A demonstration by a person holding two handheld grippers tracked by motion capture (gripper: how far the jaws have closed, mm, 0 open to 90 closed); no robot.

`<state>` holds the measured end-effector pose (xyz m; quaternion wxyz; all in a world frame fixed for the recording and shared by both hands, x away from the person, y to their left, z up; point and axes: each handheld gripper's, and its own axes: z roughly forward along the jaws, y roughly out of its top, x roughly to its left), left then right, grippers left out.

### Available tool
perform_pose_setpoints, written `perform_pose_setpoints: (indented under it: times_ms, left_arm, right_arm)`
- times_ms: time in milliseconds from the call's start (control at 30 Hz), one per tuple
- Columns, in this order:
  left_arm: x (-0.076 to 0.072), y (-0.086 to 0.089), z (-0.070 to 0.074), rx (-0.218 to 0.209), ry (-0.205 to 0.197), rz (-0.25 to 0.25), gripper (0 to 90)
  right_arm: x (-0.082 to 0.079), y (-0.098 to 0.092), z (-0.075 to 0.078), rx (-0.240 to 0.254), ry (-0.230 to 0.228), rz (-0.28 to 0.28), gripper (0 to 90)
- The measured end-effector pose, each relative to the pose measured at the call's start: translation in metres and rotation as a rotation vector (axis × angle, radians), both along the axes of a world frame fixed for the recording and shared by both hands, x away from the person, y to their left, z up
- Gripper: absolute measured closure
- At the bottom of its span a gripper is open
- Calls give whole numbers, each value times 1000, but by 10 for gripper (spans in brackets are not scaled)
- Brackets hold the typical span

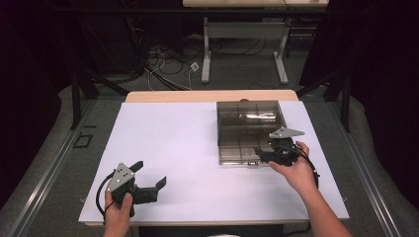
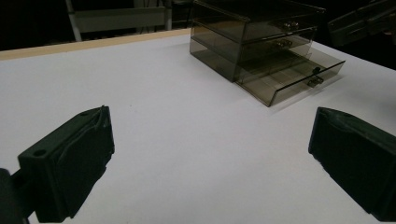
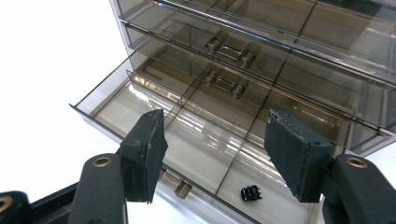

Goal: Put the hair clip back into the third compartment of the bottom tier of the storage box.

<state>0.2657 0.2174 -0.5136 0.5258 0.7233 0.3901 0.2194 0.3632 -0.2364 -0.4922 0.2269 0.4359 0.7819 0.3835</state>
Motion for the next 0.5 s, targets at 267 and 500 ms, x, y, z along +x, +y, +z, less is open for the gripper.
perform_pose_setpoints:
  times_ms: [267, 500]
  left_arm:
    - [0, -1, 0, -4, 3, 3, 4]
    - [-1, -1, 0, 0, 1, 2, 4]
  right_arm:
    - [-10, -6, 8, 22, 23, 3, 347]
    - [-20, -13, 13, 45, 11, 0, 277]
